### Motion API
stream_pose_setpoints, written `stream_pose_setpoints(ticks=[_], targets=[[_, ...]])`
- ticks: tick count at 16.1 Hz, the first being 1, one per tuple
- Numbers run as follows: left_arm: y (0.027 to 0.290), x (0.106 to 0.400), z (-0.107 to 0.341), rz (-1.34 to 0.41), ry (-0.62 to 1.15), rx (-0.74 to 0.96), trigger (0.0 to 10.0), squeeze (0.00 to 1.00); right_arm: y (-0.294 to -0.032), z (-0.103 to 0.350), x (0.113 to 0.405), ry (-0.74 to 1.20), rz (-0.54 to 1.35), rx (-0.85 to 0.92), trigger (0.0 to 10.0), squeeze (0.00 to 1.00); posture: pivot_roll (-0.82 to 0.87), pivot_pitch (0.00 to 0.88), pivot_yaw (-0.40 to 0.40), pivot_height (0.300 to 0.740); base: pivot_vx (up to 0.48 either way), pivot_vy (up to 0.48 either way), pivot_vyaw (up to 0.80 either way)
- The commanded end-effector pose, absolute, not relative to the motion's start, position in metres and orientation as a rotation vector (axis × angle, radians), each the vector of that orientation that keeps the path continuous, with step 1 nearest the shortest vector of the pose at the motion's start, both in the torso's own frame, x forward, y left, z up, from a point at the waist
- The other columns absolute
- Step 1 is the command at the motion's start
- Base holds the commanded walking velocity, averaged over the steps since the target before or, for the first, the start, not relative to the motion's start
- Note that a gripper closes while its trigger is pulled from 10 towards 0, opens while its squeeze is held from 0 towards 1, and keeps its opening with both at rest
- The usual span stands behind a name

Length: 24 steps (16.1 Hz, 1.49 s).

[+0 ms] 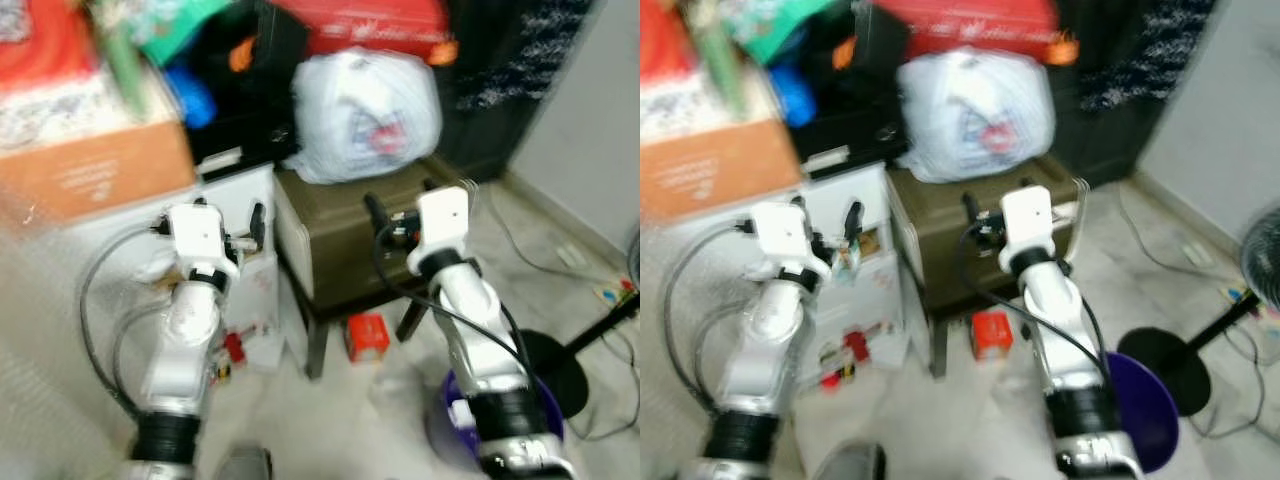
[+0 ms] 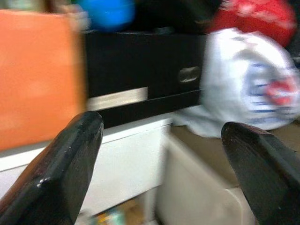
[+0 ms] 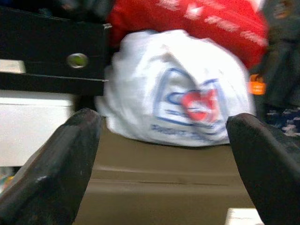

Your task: Clean up the room

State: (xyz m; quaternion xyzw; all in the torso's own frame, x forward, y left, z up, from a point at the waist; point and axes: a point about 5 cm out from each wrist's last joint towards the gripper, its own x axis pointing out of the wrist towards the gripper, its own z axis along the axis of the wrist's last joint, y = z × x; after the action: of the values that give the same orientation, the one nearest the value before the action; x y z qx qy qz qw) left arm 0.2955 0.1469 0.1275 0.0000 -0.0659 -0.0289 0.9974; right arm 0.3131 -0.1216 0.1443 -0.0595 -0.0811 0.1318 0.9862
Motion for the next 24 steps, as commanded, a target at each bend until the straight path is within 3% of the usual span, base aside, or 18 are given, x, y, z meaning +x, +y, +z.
stream_pose_setpoints(ticks=[1, 14, 20, 24], targets=[[0.1494, 0.2957, 0.1272, -0.043, -0.124, 0.002, 10.0, 0.0, -0.1235, 0.1467, 0.3114, -0.179, 0.256, -0.118, 10.0, 0.0, 0.02, 0.0, -0.04, 0.74, 0.0, 0.0, 0.8], [0.1445, 0.2993, 0.1266, -0.08, -0.115, 0.024, 10.0, 0.0, -0.1212, 0.1464, 0.3147, -0.191, 0.252, -0.121, 10.0, 0.0, 0.02, 0.0, -0.034, 0.74, 0.0, 0.0, 0.8], [0.1437, 0.3004, 0.1273, -0.084, -0.107, 0.035, 10.0, 0.0, -0.1233, 0.146, 0.3157, -0.187, 0.229, -0.128, 10.0, 0.0, 0.02, 0.0, -0.035, 0.74, 0.0, 0.0, 0.0], [0.1441, 0.3012, 0.1276, -0.086, -0.103, 0.036, 10.0, 0.0, -0.1231, 0.1456, 0.3164, -0.185, 0.22, -0.132, 10.0, 0.0, 0.02, 0.0, -0.033, 0.74, 0.0, 0.0, 0.73]])
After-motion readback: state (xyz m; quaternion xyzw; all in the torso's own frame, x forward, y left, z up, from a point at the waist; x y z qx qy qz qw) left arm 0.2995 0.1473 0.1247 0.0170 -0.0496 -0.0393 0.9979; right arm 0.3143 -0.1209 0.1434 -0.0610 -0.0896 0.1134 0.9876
